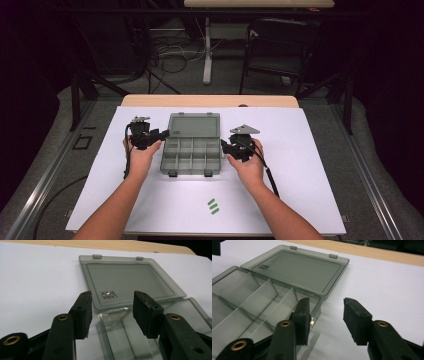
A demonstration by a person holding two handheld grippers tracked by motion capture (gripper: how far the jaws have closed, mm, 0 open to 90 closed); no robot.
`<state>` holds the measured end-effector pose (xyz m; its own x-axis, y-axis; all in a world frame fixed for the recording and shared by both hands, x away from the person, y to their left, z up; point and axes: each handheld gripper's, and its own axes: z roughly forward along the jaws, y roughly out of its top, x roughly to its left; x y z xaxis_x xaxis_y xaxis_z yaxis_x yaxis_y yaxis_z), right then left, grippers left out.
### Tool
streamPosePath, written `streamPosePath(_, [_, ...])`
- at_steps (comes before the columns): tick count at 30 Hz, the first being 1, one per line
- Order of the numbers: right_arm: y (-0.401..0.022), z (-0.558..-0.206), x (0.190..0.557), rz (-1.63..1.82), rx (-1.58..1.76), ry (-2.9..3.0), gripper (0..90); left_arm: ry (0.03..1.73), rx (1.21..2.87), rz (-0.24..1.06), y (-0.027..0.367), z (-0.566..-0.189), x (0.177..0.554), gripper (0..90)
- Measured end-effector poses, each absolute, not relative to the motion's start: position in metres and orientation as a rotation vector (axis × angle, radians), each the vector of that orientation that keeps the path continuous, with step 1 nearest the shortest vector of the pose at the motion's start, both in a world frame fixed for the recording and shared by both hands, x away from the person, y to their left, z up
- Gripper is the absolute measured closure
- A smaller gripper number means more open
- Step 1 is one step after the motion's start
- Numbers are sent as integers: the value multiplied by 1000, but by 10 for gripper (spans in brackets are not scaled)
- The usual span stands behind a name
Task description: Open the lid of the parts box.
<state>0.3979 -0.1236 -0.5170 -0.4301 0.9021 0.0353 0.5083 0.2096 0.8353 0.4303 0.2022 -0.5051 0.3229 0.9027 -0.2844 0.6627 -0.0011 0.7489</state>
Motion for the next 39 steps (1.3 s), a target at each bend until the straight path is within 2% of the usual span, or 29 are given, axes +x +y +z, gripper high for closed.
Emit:
streamPosePath(10, [-135, -514, 375, 1145, 1250, 2067, 497, 1257, 1748, 322, 199, -494, 393, 483])
streamPosePath(12, [-139, -511, 368, 1163, 1245, 2069, 464, 1237, 1760, 334, 197, -491, 386, 456])
streamPosePath(16, [-142, -507, 359, 1167, 1221, 2065, 461, 1202, 1764, 331, 197, -487, 374, 437])
streamPosePath(18, [-147, -504, 350, 1208, 1205, 2084, 516, 1185, 1765, 326, 196, -486, 368, 418])
streamPosePath(25, [-160, -499, 329, 1244, 1169, 2073, 522, 1109, 1790, 348, 194, -483, 342, 418])
streamPosePath(29, [-167, -497, 316, 1274, 1151, 2078, 483, 1089, 1815, 354, 190, -482, 330, 418])
streamPosePath(31, [-172, -497, 307, 1260, 1110, 2068, 427, 1078, 1814, 353, 187, -483, 322, 412])
streamPosePath(39, [-180, -499, 297, 1297, 1096, 2069, 397, 1046, 1833, 369, 183, -486, 311, 404])
